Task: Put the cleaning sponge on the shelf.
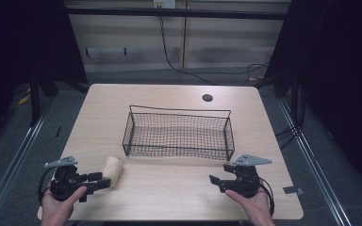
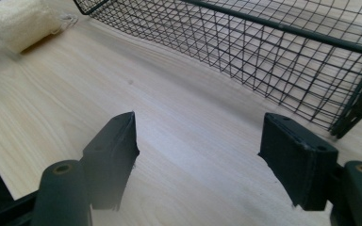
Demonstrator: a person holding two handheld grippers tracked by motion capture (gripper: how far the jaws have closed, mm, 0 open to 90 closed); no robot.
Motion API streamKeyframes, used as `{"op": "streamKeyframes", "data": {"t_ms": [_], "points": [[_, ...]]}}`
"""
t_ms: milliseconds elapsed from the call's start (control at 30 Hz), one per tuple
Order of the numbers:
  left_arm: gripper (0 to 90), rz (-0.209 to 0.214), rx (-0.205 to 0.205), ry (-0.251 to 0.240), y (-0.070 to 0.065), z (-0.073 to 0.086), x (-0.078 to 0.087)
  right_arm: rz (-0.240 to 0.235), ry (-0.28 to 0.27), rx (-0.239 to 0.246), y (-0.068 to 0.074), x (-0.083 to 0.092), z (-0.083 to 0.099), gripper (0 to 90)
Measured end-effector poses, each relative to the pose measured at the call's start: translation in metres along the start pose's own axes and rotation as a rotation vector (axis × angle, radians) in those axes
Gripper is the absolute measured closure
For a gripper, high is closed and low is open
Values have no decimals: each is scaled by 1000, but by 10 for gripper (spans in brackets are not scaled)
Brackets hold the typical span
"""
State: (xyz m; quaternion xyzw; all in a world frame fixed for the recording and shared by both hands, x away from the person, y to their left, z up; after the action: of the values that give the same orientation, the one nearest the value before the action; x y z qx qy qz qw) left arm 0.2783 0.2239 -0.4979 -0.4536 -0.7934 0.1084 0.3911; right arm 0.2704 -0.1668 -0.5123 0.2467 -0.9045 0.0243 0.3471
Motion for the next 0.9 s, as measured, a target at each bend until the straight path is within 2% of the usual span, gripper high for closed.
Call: {"op": "streamKeyframes", "data": {"t_ms": [167, 533, 900], "points": [[384, -11, -13, 7, 0, -1, 0, -11, 5, 0, 3, 0, 0, 270], [376, -16, -9, 5, -1, -6, 5, -24, 19, 1, 7, -1, 2, 267], [326, -70, 0, 61, -1, -17, 5, -42, 32, -4, 10, -1, 3, 267]]}}
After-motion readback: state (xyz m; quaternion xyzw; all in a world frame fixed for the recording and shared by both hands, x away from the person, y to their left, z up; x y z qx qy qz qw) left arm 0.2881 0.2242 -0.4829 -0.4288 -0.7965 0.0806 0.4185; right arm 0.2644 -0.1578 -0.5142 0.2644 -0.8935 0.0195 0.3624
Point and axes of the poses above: each handheld gripper's, and its own axes: x roughly backward along the jaws, z roughly out of its underside, y roughly to its left, the point moved 9 cm from there along -x, roughly forward along the jaws, and after that the axes turned 7 degrees about z, right-handed, at the moved point
